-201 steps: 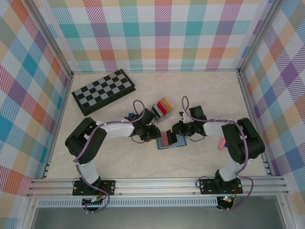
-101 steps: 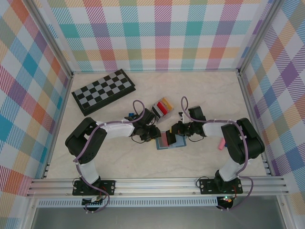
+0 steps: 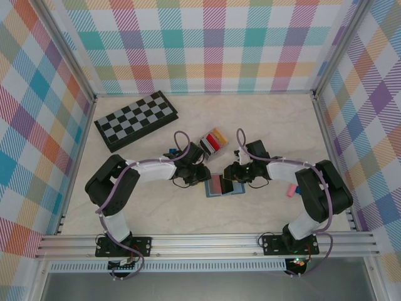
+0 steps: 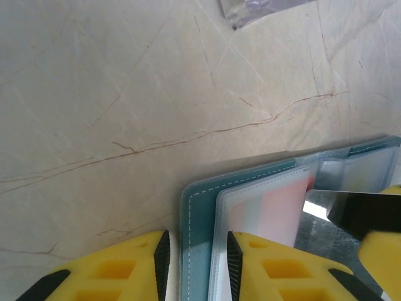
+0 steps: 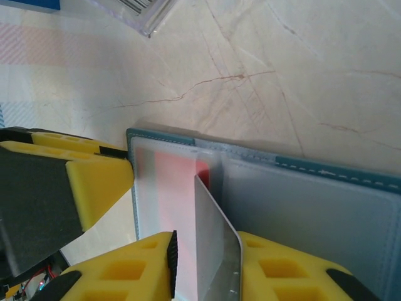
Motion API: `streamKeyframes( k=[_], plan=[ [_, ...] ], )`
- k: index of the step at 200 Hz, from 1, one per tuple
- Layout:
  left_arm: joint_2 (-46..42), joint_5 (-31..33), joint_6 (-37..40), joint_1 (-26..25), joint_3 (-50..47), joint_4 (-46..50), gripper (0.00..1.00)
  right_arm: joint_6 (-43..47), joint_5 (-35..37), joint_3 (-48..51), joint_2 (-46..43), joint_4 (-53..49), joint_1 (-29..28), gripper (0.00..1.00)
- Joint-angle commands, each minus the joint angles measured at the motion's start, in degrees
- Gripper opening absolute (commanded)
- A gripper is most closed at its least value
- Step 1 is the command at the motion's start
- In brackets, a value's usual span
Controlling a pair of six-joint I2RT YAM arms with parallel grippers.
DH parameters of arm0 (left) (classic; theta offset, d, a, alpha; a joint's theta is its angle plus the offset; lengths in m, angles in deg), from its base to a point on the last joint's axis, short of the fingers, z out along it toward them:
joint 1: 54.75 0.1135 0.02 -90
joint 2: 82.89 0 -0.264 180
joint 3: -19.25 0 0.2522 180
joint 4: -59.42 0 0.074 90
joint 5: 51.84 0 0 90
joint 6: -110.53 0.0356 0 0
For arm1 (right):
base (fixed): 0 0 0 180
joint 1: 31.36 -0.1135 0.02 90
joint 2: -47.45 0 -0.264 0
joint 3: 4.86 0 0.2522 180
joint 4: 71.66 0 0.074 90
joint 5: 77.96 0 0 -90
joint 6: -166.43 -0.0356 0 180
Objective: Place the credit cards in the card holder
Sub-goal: Insert the credit card into the card slot.
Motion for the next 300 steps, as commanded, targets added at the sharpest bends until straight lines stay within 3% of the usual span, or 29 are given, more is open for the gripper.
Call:
streamKeyframes(
  k=[1, 117, 146, 170, 189, 300],
  plan=[
    [-1.83, 0.78, 0.16, -0.26, -0.69, 1.26, 0.32, 0.52, -0.92, -1.00, -2.11, -4.28, -0.45, 0.31],
    [-1.62, 0.49, 0.13, -0.29, -0.59, 0.99, 0.32, -0.69, -1.45, 1.90, -4.48, -6.99, -0.56, 0.26],
    [-1.41, 0.25, 0.05, -0.29, -0.58, 0.64, 0.32, -0.63, -0.55, 1.15, -4.09, -7.81, -0.67, 0.10],
    [-1.62, 0.34, 0.22, -0.28, -0.63, 1.02, 0.32, 0.05, 2.06, -0.31, -4.80, -9.65, -0.69, 0.06],
    [-1.78, 0.35, 0.33, -0.30, -1.01, 0.99, 0.32, 1.85, 3.34, -1.77, -4.82, -10.94, -0.35, 0.05],
    [0.19, -1.50, 0.09, -0.30, -1.34, -0.42, 0.32, 3.24, -4.92, -3.92, 5.26, -3.47, 0.92, 0.05]
  ],
)
